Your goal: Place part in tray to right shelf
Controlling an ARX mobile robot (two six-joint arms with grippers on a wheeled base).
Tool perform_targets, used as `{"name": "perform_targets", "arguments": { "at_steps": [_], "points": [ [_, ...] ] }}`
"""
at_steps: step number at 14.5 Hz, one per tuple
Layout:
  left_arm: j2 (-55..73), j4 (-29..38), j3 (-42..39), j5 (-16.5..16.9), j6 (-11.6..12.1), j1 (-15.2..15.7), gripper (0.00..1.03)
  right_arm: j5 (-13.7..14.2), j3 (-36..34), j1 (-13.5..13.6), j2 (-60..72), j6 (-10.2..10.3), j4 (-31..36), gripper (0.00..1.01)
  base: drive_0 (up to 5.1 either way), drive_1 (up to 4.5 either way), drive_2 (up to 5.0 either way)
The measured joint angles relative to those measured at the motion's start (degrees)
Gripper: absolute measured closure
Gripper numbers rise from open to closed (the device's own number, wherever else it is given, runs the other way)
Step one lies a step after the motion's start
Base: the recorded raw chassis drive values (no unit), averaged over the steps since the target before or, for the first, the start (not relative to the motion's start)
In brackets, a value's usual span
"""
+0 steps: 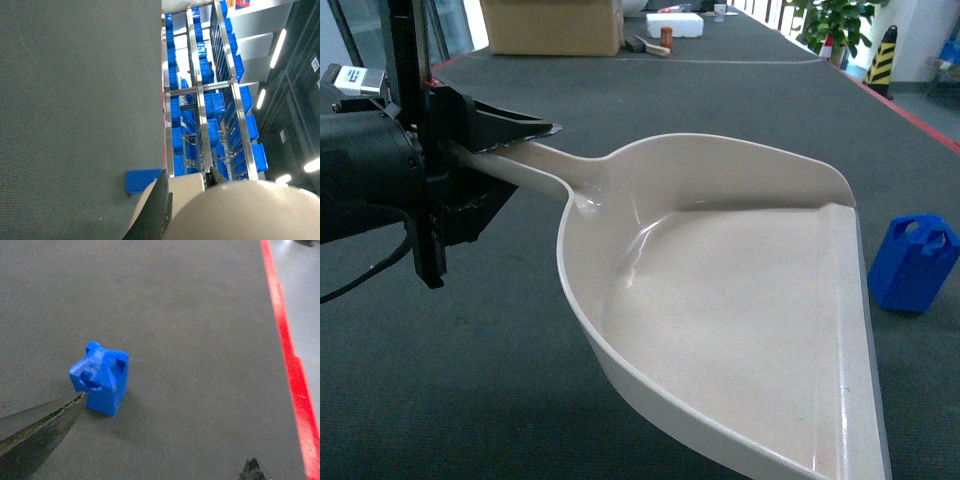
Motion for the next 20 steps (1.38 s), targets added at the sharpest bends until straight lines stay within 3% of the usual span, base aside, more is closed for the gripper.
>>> {"name": "perform_targets", "arguments": {
  "at_steps": [5, 7, 9, 11, 13, 15, 17, 20],
  "points": [
    [0.0, 0.0, 0.0, 0.04, 0.0, -0.07, 0.87, 0.02, 22.86, 8.48, 25.16, 0.83, -6.38, 0.03, 0.0, 0.0, 0.0],
    [0.02, -0.02, 0.0, 0.04, 0.0, -0.07, 0.87, 3.63, 29.46, 11.06, 30.95, 1.9, -11.08, 0.03, 0.0, 0.0, 0.0],
    [0.0, 0.0, 0.0, 0.04, 0.0, -0.07, 0.87, 6.6, 33.09, 11.85, 35.43, 4.2, -14.88, 0.04, 0.0, 0.0, 0.0],
    [0.0, 0.0, 0.0, 0.04, 0.0, -0.07, 0.87, 8.24, 32.68, 12.15, 38.1, 6.58, -14.49, 0.28, 0.0, 0.0, 0.0],
    [0.02, -0.02, 0.0, 0.07, 0.0, -0.07, 0.87, 8.79, 27.78, 12.17, 33.2, 9.01, -13.88, 0.52, 0.0, 0.0, 0.0],
    [0.02, -0.02, 0.0, 0.04, 0.0, -0.07, 0.87, 8.15, 21.53, 13.07, 20.44, 9.44, -15.34, 0.55, 0.0, 0.0, 0.0],
    [0.02, 0.0, 0.0, 0.04, 0.0, -0.07, 0.87, 5.33, 20.59, 17.29, 7.26, 10.14, -17.4, 0.55, 0.0, 0.0, 0.0],
    [0.02, 0.0, 0.0, 0.07, 0.0, -0.07, 0.87, 3.69, 23.98, 28.72, 3.83, 12.81, -18.93, 0.55, 0.0, 0.0, 0.0]
  ]
}}
